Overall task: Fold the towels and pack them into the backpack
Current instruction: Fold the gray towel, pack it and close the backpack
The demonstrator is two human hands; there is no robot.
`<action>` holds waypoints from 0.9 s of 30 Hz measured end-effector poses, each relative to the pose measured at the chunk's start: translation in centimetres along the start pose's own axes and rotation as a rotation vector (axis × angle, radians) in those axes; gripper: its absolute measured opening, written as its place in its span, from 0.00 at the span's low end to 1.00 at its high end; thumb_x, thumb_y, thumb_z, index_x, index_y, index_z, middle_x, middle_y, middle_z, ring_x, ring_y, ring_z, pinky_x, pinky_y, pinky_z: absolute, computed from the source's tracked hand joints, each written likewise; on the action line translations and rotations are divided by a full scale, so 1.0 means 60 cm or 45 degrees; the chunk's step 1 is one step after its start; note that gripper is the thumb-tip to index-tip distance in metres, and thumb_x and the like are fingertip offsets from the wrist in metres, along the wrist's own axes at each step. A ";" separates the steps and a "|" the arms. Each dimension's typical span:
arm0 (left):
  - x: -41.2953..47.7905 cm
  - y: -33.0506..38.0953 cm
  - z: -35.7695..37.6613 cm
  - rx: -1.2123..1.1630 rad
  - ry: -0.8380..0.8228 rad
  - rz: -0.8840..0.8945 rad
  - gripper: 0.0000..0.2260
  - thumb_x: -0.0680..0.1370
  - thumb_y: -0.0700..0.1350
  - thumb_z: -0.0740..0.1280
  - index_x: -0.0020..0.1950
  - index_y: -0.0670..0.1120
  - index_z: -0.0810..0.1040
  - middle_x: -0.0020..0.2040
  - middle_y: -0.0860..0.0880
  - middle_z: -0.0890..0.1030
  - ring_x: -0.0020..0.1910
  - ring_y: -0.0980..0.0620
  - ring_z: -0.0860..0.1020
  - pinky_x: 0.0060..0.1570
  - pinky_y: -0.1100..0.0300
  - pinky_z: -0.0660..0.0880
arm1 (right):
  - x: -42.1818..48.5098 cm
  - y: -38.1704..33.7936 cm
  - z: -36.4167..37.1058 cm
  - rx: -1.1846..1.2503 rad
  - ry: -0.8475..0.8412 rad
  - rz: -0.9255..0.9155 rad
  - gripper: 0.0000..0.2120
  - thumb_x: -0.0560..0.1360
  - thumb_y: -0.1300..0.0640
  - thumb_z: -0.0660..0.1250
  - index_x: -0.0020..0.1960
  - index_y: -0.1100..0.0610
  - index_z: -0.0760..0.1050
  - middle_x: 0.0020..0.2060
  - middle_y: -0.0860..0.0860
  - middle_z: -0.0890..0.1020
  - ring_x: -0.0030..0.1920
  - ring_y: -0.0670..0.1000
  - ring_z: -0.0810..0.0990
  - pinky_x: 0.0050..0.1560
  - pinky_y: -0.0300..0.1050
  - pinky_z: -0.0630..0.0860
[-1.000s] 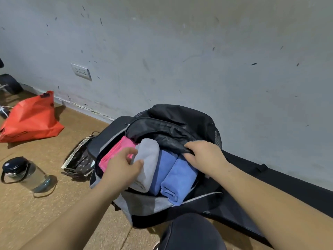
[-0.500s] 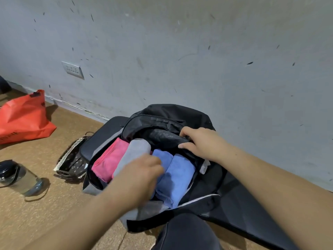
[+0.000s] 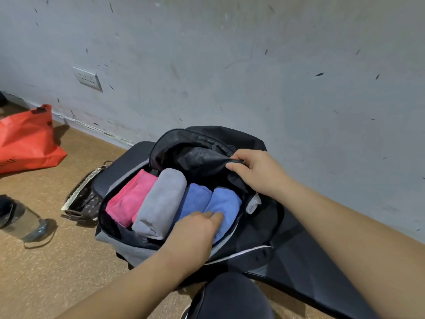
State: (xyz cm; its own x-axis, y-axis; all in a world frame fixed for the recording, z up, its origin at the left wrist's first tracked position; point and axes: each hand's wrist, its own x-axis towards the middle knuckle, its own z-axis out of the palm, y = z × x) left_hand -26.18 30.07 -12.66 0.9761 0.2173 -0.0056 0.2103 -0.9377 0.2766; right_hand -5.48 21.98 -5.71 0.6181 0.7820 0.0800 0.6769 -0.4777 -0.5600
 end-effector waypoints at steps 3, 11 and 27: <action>0.040 0.004 0.020 0.079 0.065 0.020 0.19 0.73 0.33 0.64 0.63 0.47 0.70 0.53 0.49 0.76 0.47 0.47 0.74 0.44 0.46 0.77 | -0.001 -0.002 0.002 0.072 0.009 -0.020 0.09 0.77 0.42 0.67 0.44 0.46 0.78 0.33 0.48 0.82 0.35 0.49 0.78 0.45 0.54 0.81; 0.157 0.016 0.036 -0.014 0.120 -0.072 0.03 0.81 0.39 0.65 0.54 0.42 0.75 0.53 0.45 0.79 0.55 0.45 0.77 0.46 0.53 0.73 | -0.002 -0.009 -0.007 -0.041 0.041 -0.007 0.11 0.79 0.42 0.67 0.44 0.47 0.77 0.29 0.45 0.79 0.33 0.47 0.76 0.39 0.47 0.75; -0.079 -0.114 -0.050 0.592 -0.213 -0.079 0.27 0.49 0.53 0.81 0.46 0.47 0.84 0.66 0.38 0.81 0.52 0.37 0.83 0.42 0.47 0.81 | -0.021 -0.081 0.092 -0.891 -0.063 -0.316 0.25 0.74 0.62 0.69 0.69 0.49 0.72 0.65 0.51 0.72 0.64 0.56 0.73 0.49 0.50 0.71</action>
State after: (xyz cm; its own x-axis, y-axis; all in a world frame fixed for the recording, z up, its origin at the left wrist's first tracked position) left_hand -32.38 36.25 -11.64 0.9485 0.2654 -0.1728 0.2330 -0.9543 -0.1870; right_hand -11.75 25.55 -7.62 0.4065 0.9093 0.0890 0.9008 -0.4152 0.1274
